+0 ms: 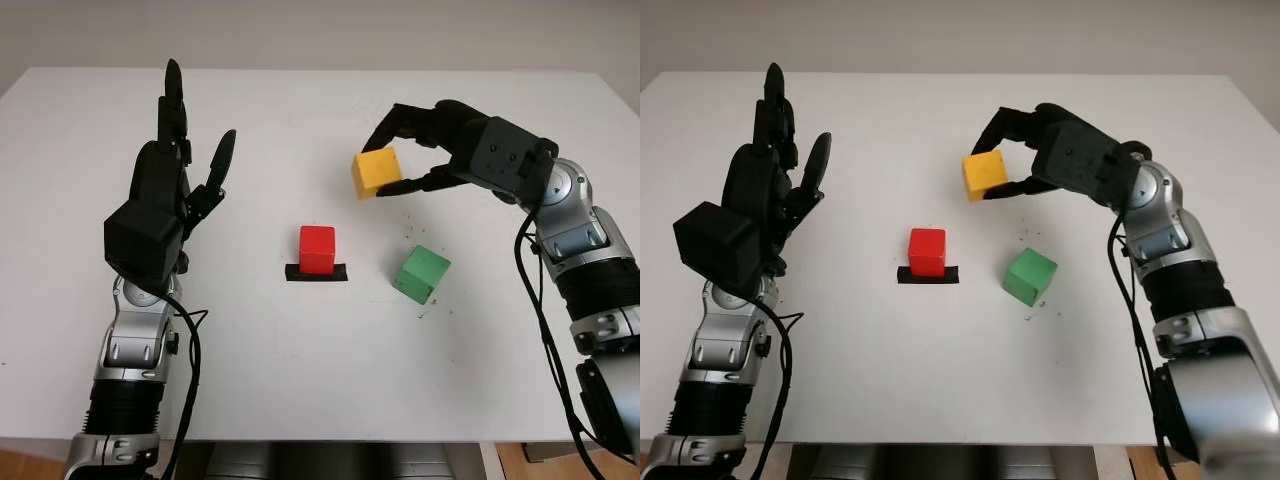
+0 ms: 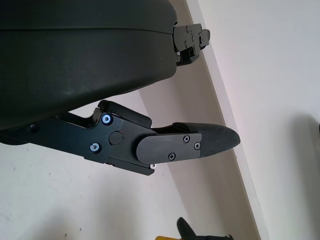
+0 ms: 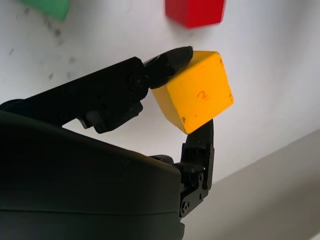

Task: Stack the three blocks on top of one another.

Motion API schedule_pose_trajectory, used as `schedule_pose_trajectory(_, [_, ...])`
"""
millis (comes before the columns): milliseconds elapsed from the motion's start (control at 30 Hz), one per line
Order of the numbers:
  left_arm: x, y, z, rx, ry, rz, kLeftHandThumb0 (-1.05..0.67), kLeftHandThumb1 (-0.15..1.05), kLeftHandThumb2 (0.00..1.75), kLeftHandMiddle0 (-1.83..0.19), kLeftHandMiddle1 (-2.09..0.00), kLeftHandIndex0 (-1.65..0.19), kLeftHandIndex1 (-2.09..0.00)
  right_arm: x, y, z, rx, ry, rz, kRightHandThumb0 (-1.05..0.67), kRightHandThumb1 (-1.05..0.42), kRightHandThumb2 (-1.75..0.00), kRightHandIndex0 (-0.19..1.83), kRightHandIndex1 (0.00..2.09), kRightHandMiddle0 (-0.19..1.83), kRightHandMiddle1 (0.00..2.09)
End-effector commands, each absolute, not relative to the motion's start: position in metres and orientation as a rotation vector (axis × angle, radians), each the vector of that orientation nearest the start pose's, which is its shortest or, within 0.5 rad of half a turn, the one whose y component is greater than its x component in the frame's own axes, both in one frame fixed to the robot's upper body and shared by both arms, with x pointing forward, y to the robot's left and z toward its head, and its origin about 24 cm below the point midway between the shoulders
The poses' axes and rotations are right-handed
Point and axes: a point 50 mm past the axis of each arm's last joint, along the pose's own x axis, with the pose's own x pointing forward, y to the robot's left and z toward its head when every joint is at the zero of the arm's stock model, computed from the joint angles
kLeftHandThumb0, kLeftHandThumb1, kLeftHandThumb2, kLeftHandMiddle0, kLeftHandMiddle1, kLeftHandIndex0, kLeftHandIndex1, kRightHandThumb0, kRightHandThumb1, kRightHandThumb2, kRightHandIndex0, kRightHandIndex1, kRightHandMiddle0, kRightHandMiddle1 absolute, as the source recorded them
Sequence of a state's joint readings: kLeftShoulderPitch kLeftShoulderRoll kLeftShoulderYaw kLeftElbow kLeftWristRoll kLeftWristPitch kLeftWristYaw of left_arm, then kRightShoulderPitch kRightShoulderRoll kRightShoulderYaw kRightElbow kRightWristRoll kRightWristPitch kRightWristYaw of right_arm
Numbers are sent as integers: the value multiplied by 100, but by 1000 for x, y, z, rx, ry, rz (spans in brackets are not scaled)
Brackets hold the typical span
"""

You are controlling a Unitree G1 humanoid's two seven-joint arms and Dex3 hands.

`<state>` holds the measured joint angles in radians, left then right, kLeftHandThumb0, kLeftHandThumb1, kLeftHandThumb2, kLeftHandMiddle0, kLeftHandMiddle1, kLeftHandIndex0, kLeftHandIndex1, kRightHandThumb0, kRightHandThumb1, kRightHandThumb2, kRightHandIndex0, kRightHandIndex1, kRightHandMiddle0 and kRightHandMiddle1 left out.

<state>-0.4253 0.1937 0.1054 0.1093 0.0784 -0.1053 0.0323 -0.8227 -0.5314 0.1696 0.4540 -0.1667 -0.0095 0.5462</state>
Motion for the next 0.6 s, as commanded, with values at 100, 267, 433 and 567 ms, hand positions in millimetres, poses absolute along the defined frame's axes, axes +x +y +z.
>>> schedule_pose_trajectory(100, [321,179,156,236,-441,66,-64,105,48,17,-5,15,-6,361,-163,194,-715,-153,547,-47,-94,-5,32,7,33,156])
schedule_pose_trajectory(267, [319,181,154,242,-430,76,-65,105,50,19,-5,16,-5,352,-155,188,-645,-68,529,-47,-93,-5,35,8,35,159])
schedule_pose_trajectory(433, [319,182,153,248,-434,86,-66,105,49,19,-5,16,-5,344,-148,184,-581,-8,511,-50,-94,-6,36,8,35,162])
schedule_pose_trajectory(567, [318,183,152,238,-423,87,-67,105,48,18,-5,16,-5,338,-144,176,-511,25,486,-50,-96,-6,34,6,32,167])
